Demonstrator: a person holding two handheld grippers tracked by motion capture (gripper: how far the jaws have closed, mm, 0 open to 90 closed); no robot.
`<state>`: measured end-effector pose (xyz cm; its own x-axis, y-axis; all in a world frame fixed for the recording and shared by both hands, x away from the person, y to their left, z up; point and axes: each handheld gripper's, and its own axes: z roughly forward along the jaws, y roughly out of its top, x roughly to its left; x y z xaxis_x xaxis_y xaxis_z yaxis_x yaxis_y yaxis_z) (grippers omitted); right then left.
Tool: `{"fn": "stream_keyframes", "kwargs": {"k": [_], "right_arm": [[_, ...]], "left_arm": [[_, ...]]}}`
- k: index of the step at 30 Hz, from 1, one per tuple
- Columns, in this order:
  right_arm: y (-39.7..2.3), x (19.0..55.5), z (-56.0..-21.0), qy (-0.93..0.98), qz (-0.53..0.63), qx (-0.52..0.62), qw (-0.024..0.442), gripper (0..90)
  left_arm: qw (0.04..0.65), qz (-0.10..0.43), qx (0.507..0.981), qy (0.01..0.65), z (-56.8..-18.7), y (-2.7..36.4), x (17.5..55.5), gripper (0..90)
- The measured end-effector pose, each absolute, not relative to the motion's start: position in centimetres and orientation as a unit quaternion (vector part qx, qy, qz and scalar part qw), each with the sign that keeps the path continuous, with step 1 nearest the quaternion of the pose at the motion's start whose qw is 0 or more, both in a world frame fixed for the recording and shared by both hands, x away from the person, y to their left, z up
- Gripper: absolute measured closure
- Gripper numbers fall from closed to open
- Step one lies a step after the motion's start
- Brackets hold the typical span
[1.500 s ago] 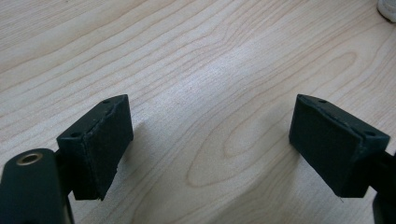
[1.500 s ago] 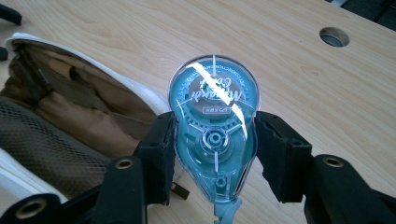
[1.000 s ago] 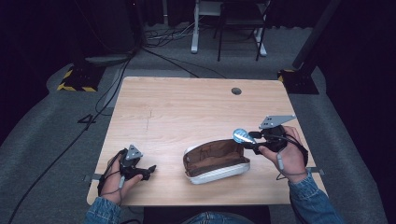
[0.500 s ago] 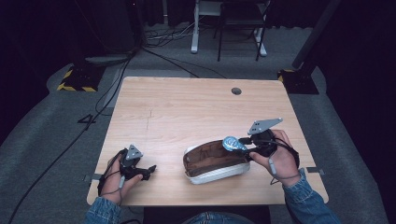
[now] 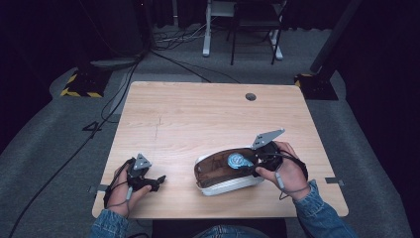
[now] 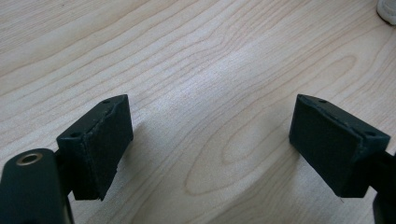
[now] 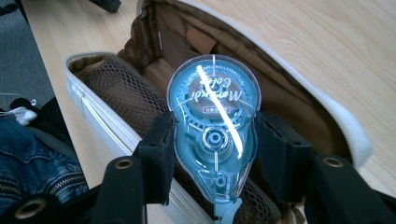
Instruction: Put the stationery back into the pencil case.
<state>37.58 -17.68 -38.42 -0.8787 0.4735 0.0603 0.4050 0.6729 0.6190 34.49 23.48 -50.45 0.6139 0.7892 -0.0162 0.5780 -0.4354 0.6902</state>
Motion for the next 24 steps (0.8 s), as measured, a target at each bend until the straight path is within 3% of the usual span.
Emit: {"fn": "stream_keyframes", "kwargs": {"k": [24], "right_arm": [[-15.2,39.0,-41.2,0.921,0.319,0.225,0.005,50.0]], "left_arm": [[0.336,0.156,0.833,0.411,-50.4,23.4,34.6,13.8]]}}
